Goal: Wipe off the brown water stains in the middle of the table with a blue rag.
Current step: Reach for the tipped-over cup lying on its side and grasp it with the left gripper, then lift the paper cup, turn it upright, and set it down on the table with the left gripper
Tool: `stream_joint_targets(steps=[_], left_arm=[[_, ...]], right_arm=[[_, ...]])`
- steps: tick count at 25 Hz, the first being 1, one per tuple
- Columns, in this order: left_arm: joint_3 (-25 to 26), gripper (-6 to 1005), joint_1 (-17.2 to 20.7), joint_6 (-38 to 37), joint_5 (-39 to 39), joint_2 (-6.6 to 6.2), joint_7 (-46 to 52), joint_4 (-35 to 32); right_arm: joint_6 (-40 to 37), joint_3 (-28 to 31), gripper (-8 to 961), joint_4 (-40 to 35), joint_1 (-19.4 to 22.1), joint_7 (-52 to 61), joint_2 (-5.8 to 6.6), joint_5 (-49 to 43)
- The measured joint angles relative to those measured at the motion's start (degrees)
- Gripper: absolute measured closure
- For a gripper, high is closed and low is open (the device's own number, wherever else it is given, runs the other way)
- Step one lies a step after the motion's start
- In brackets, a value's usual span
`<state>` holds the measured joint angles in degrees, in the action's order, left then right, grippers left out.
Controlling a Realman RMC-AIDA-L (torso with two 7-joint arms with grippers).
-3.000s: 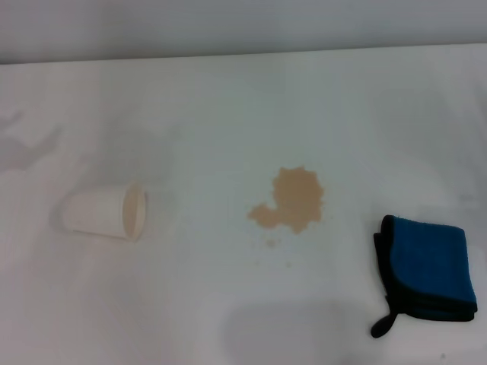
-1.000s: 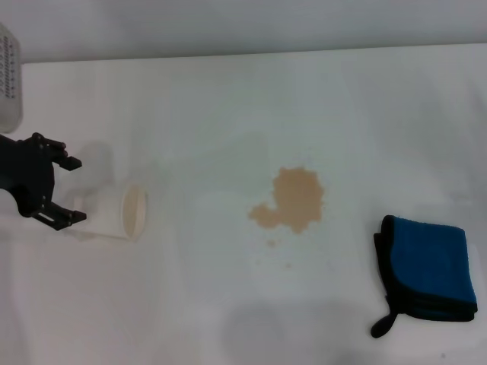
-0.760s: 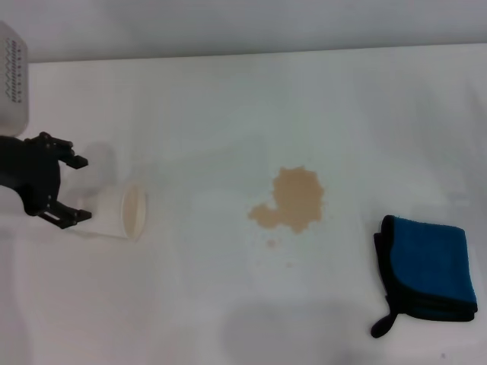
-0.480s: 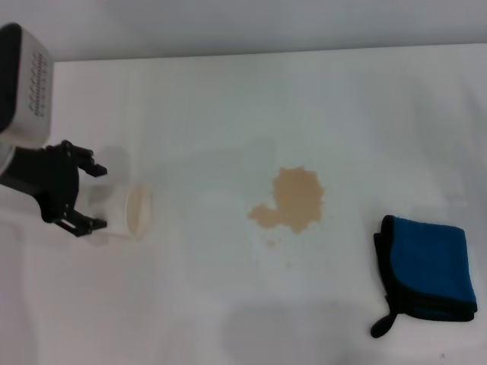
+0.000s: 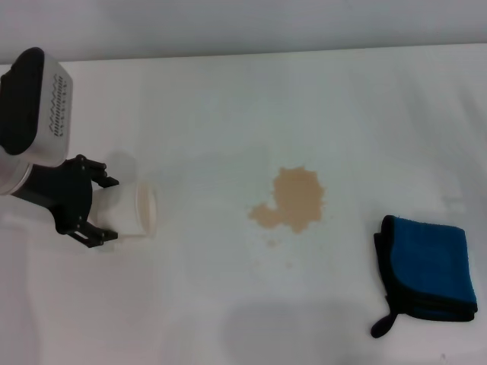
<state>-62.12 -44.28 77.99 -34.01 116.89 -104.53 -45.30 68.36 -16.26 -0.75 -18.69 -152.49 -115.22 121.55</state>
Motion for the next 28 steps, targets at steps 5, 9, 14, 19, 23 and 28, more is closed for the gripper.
stream_joint_targets(steps=[5,9,14,19,23,28], left_arm=[[0.0,140,0.0,-0.8,-0.7,0.01,-0.1,0.8],[0.0,151,-0.2,-1.5,-0.6,0.26,-0.1,2.0],[0.0,178,-0.5,-2.2,-0.6,0.63,-0.1,2.9],[0.2,200,-0.6,-3.2,-0.5,0.87,0.8,3.1],[1.0,200,-0.7,-3.9,-1.2,1.15,1.0,2.9],[1.9,200,-0.3,-4.2,-5.0,1.32,0.7,2.3]], right_arm=[[0.0,0.0,152,0.0,0.1,0.0,0.00,0.0],[-0.1,0.0,153,0.0,0.1,0.0,0.00,0.0],[-0.2,0.2,157,-0.1,0.1,0.0,0.00,0.0],[-0.8,0.4,159,-0.4,0.1,-0.2,0.00,0.0],[-0.9,0.4,159,-0.7,0.0,-0.4,0.00,0.0],[-1.3,0.5,158,-0.9,0.0,-0.5,0.15,0.0]])
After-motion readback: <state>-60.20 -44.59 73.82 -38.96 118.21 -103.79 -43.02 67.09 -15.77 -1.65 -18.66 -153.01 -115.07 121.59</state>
